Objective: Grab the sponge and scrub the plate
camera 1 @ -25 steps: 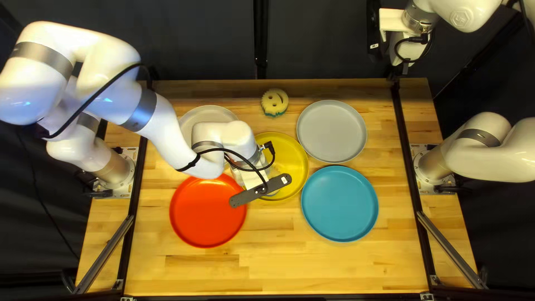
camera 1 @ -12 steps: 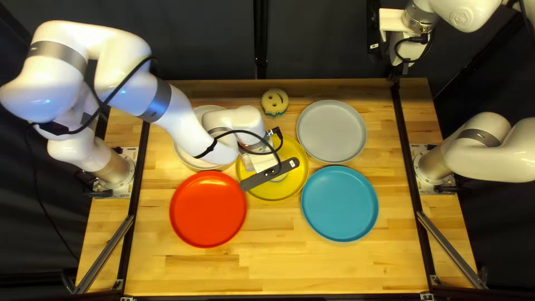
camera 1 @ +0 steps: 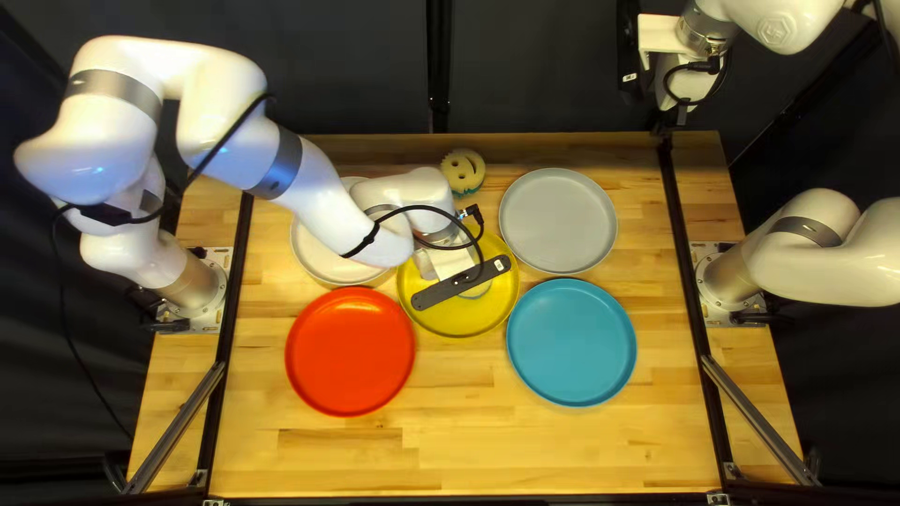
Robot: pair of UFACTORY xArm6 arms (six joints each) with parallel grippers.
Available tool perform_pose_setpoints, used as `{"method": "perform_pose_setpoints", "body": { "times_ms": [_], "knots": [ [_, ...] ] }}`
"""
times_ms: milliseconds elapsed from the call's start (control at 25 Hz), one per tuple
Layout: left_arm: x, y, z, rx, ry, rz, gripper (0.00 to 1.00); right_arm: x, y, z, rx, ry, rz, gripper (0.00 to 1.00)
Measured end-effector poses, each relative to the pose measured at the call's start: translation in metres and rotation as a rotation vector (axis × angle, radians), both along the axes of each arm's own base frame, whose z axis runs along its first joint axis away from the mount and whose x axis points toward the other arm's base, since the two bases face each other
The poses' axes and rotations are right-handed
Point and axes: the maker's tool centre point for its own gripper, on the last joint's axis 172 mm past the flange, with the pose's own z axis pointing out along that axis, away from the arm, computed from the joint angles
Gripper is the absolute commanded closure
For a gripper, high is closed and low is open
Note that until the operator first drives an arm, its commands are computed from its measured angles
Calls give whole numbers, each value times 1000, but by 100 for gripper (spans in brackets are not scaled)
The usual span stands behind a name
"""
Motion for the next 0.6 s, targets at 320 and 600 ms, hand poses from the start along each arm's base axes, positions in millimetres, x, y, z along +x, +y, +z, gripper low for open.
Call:
{"method": "perform_pose_setpoints", "body": {
  "times_ms": [320,600],
  "knots": [
    [-31,5,-3,-7,28,32,100,0,0,0,0,0,0,0],
    [-24,20,-4,-9,33,55,100,0,0,0,0,0,0,0]
  ]
}}
